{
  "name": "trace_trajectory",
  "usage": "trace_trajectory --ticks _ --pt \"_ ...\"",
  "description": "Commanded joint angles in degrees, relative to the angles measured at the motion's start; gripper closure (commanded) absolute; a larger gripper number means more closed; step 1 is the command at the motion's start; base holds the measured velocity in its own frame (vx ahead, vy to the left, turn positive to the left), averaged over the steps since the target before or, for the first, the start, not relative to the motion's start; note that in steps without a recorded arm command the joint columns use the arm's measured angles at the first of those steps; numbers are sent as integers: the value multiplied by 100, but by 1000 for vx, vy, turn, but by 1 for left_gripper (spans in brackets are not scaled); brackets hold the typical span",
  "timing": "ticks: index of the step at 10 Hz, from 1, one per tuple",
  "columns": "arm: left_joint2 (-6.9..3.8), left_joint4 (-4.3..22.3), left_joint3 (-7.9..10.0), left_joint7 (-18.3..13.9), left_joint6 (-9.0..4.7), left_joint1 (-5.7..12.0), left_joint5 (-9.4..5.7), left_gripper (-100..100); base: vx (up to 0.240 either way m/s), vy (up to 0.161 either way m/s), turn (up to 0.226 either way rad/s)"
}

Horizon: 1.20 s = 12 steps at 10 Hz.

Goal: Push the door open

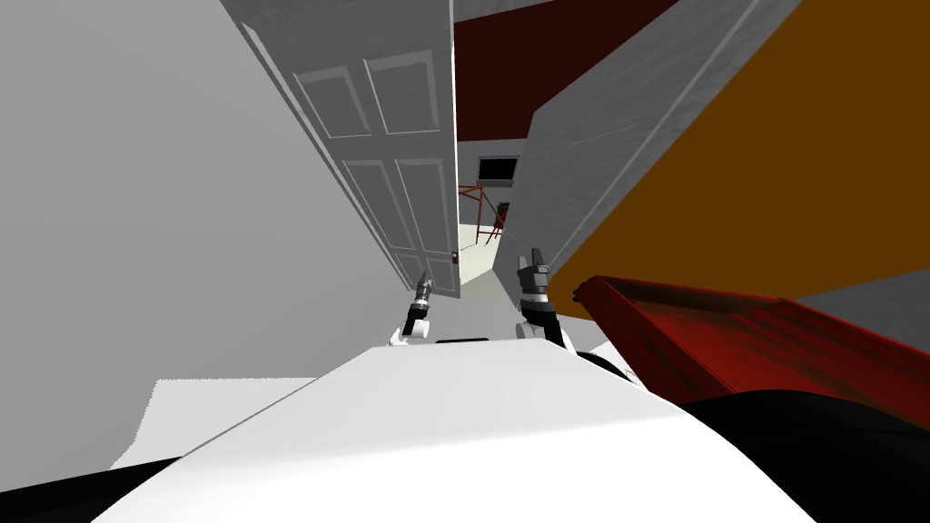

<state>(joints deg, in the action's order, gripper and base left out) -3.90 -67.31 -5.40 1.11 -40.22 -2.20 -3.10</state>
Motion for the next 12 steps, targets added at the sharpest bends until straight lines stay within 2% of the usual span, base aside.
trace_trajectory --ticks 1,12 --pt "15 276 -14 18 -57 91 -14 -100 108 6 -65" --pt "231 1938 -73 153 -345 751 -100 -100 98 10 -49"
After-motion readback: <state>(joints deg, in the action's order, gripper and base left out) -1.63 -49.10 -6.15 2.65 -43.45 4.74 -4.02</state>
